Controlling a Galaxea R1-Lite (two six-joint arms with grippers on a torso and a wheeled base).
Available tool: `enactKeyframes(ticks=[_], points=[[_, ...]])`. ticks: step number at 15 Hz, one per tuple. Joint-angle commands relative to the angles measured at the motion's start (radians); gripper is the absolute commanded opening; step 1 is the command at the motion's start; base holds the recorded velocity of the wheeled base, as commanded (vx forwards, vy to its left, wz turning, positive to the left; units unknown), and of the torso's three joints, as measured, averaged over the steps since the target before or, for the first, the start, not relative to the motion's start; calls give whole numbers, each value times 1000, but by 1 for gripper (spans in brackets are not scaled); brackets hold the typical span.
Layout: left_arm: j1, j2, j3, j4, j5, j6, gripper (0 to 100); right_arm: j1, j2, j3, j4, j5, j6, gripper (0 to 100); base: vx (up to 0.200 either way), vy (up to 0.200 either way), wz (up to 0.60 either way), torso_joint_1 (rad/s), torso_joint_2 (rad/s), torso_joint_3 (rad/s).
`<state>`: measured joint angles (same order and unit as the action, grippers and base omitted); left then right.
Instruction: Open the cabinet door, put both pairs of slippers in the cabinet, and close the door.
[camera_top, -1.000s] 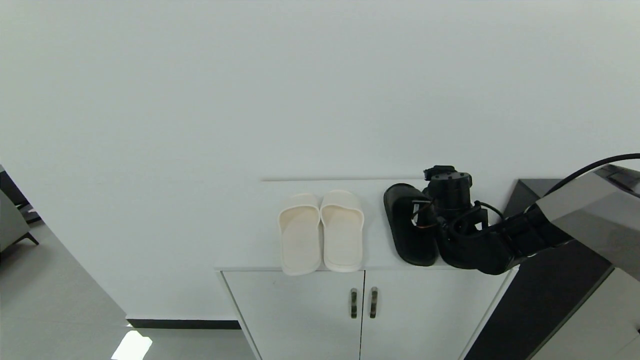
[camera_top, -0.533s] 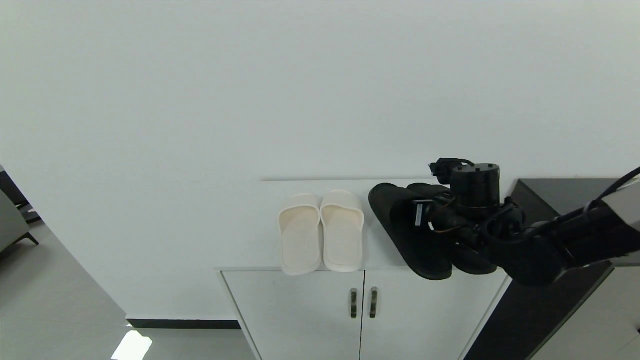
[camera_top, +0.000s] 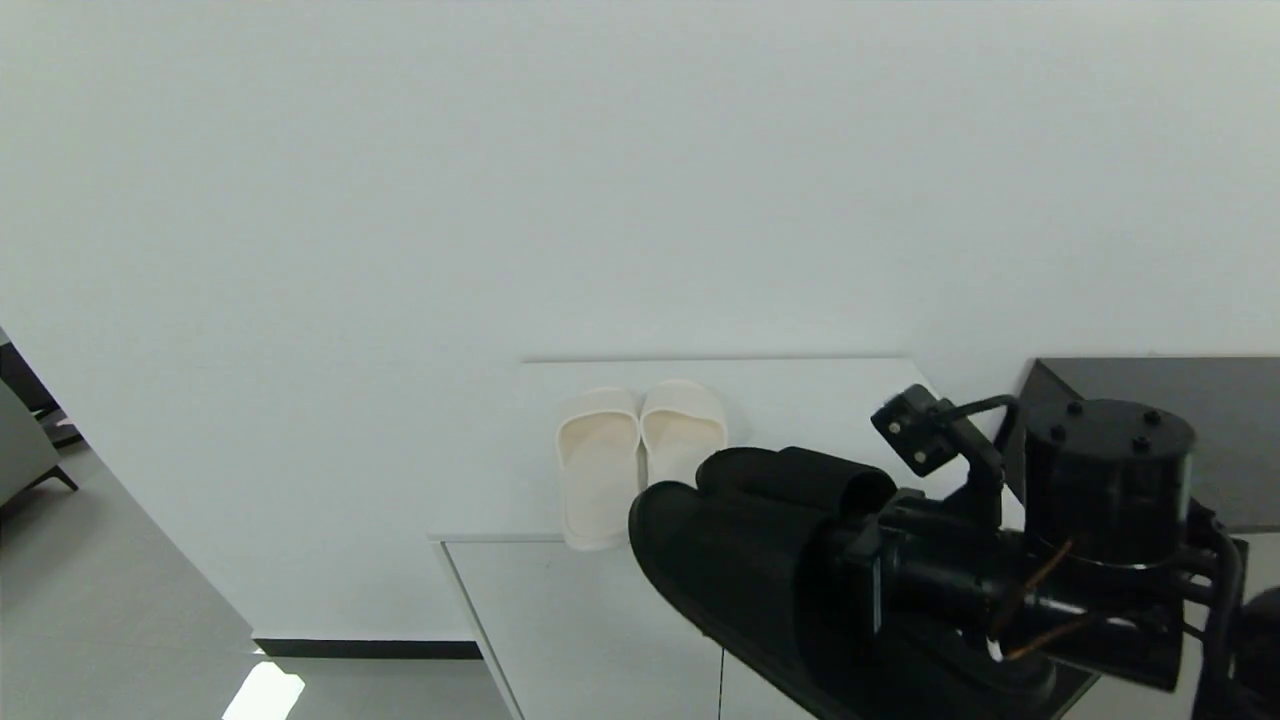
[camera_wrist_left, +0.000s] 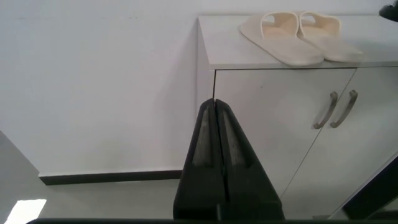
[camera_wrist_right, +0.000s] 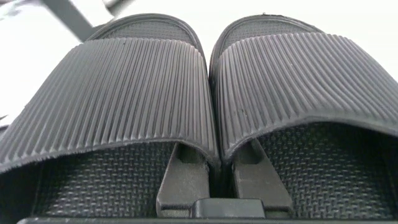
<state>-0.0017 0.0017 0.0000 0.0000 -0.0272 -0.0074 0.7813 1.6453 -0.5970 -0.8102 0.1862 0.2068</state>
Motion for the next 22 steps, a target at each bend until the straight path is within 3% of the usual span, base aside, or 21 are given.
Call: enactKeyframes(ticks=[1,4,11,14,17,22], points=[[0,1,0,0,0,0,0,39,-58,66,-24,24,0,0,0,0,0,0,0,0],[0,1,0,0,-2,0,0,39,-48,71,-40,24,3,0,0,0,0,0,0,0],[0,1,0,0,-2,-2,0,38,-56,135,-107,26,-1,0,-200,0,0,0,5,4],[0,1,0,0,0,0,0,35,-56,195,-205,82,2,0,0,0,0,0,0,0],[0,1,0,0,0,-3,0,9,-52,207,-208,114,0,0,0,0,0,0,0,0],[0,1,0,0,-2,-3,0,-14,-39,209,-208,116,2,0,0,-200,0,3,6,1]])
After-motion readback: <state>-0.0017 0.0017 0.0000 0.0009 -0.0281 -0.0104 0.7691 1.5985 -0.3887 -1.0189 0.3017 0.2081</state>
